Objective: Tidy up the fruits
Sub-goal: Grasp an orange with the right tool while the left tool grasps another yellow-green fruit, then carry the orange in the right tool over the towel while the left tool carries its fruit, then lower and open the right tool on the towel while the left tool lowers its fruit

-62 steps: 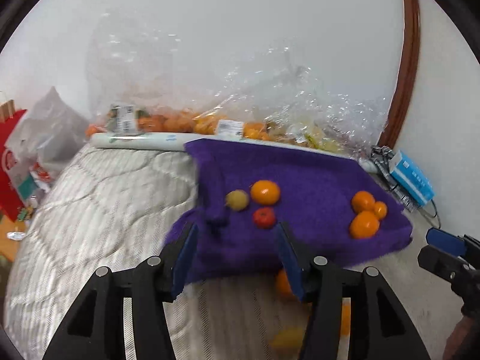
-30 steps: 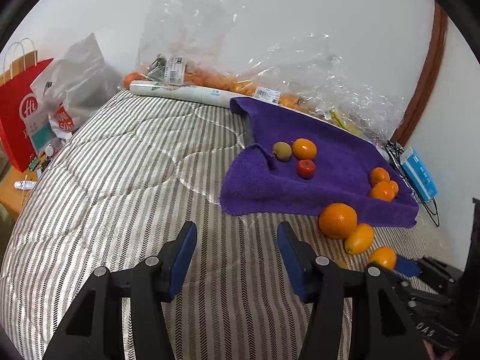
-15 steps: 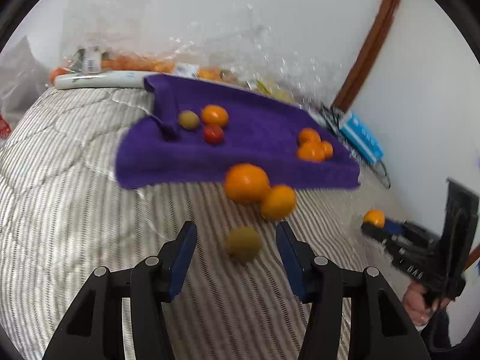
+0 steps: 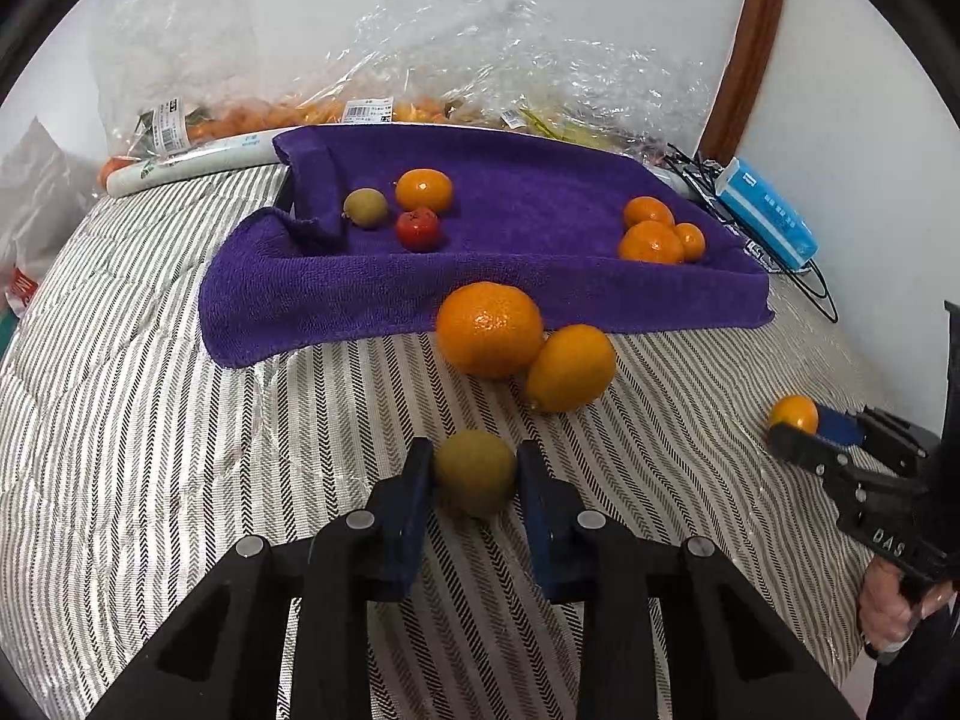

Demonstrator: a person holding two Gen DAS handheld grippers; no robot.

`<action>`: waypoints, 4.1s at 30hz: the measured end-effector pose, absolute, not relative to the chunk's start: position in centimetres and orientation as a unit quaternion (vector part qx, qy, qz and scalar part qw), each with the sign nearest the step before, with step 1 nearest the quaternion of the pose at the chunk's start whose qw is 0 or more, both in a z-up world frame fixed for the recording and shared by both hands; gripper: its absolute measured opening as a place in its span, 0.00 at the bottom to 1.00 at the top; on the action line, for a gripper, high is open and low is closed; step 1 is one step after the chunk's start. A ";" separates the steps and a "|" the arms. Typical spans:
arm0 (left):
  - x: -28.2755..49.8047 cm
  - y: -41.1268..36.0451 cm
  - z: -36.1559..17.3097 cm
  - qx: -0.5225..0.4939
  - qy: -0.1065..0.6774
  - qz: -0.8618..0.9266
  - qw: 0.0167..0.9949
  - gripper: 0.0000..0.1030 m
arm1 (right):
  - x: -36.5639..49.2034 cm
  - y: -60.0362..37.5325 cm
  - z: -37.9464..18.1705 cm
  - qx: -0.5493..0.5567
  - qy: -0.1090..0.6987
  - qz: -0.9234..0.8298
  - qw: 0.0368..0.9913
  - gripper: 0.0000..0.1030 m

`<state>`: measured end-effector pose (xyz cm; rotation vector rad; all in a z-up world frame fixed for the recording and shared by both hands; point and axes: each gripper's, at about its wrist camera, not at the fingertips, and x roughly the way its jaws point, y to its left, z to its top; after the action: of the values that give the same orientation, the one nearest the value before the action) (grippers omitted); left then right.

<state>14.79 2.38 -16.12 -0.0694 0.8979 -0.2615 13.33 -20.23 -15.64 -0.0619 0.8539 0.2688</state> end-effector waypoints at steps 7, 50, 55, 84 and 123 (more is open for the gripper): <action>14.9 2.2 -16.1 -0.033 0.433 -0.123 0.892 0.27 | 12.5 -20.4 -15.7 -0.022 0.402 0.148 0.903 0.35; 13.6 2.1 -10.5 -0.081 0.346 -0.159 0.921 0.26 | 13.0 -20.8 -10.7 -0.012 0.358 0.147 0.922 0.35; 15.0 2.3 -8.9 -0.091 0.332 -0.139 0.928 0.26 | 14.9 -20.4 -8.7 -0.005 0.339 0.150 0.929 0.35; 27.3 4.1 -12.1 -0.159 0.336 -0.097 0.923 0.26 | 28.3 -19.9 -11.3 0.026 0.355 0.135 0.925 0.35; 28.3 2.8 -14.3 -0.140 0.373 -0.104 0.911 0.26 | 28.7 -19.4 -12.6 0.006 0.360 0.137 0.923 0.35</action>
<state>28.34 2.77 -14.29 -0.2890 0.7686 -0.2134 28.69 -19.42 -12.60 0.0129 0.7399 0.2823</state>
